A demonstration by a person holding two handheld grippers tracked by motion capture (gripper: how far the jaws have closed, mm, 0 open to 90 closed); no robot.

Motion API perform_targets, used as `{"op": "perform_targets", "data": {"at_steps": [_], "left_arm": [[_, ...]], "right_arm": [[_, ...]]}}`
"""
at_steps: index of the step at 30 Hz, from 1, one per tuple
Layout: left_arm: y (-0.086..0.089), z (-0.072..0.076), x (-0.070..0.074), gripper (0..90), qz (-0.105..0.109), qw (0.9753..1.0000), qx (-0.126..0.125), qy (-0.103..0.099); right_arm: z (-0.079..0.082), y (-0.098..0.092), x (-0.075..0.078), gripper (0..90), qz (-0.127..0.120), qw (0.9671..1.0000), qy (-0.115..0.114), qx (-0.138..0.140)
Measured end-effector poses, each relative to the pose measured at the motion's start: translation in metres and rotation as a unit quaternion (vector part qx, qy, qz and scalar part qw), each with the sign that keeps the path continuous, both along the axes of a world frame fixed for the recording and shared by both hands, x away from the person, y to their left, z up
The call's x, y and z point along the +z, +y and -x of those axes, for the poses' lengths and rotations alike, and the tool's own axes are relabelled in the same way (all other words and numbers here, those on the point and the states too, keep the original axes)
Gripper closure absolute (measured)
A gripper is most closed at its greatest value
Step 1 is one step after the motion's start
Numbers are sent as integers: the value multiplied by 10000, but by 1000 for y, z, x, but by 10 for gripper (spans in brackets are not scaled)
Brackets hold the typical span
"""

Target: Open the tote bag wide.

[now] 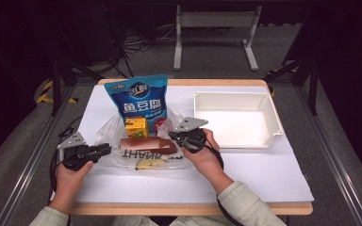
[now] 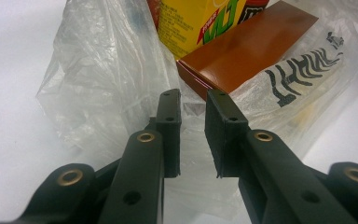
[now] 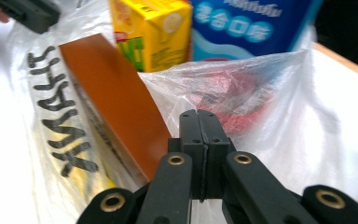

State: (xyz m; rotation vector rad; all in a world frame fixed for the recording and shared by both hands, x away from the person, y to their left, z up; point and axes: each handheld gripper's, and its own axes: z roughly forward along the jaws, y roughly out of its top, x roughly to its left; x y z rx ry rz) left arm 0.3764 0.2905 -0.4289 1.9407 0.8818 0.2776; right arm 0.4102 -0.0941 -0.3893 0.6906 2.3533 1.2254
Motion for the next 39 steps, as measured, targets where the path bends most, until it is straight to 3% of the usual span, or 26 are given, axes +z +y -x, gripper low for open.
{"op": "perform_targets", "data": {"at_steps": [7,10,11,13,17,21,28,39], "left_arm": [[-1,-1,0,757,-19,10000,-4,11],[-1,0,0,757,-13,10000,2,10],[0,0,0,758,-15,10000,0,3],[0,0,0,759,-11,10000,-3,15],[0,0,0,766,-7,10000,-1,16],[1,-1,0,787,-13,10000,25,31],[0,-2,-1,825,-67,10000,43,43],[0,-3,-3,853,-72,9998,115,154]], "right_arm": [[-3,-21,-3,900,14,9993,-8,-374],[-4,-24,-9,900,214,9986,-19,-488],[-4,-24,-13,900,402,9977,-44,-547],[-4,-24,-16,900,460,9972,-30,-582],[-7,-28,-28,900,610,9955,201,-692],[-5,-29,-41,900,816,9937,413,-649],[2,-33,-51,900,896,9926,633,-526],[24,-47,-53,898,744,9935,809,-289]]}}
